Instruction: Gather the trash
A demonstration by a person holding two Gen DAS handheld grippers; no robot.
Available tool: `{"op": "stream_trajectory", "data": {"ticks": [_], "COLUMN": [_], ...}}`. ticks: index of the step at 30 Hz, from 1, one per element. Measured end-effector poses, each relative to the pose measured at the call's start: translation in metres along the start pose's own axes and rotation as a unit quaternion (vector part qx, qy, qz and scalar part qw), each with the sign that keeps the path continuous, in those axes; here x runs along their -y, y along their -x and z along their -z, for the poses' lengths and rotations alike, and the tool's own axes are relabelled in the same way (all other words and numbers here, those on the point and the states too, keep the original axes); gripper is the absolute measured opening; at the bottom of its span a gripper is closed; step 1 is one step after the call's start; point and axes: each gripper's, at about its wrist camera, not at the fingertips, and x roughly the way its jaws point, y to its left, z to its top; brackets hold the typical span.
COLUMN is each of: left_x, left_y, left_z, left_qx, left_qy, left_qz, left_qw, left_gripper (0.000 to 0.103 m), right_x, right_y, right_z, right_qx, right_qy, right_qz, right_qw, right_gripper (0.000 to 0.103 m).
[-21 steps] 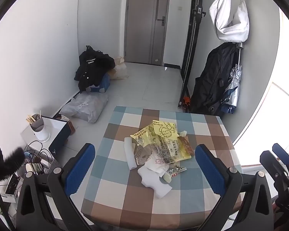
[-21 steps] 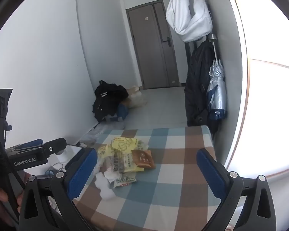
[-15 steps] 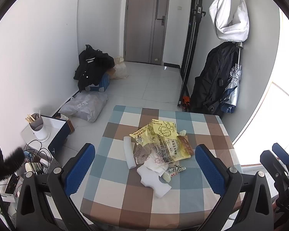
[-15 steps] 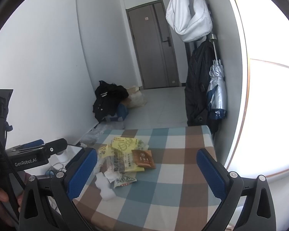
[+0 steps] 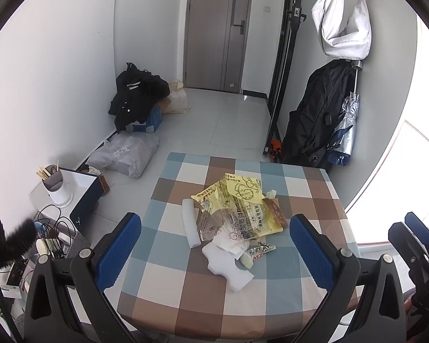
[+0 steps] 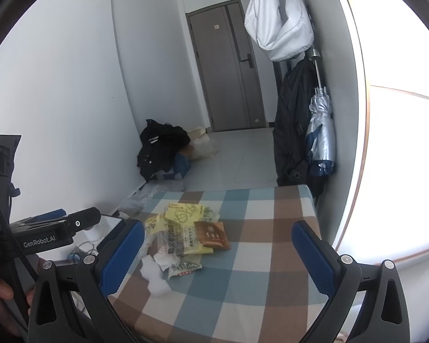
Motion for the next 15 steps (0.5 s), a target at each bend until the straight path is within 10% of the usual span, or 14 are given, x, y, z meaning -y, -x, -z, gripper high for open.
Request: {"op": "stream_trajectory", "data": {"ticks": [15], "left_x": [0.002], "left_y": [-0.011], "left_z": [0.002], "left_qx": [-0.057], "left_qy": [-0.026], "left_qz": [-0.017], "left_qw": [0.9979], "left_gripper": [0.102], "right_x": [0.009], "right_y": [-0.011], "right_z": [-0.003], "right_qx": [-0.013], "right_qy": [-0.028], "right_qz": [-0.008], "right_qw": [0.999], "right_gripper": [0.103]}}
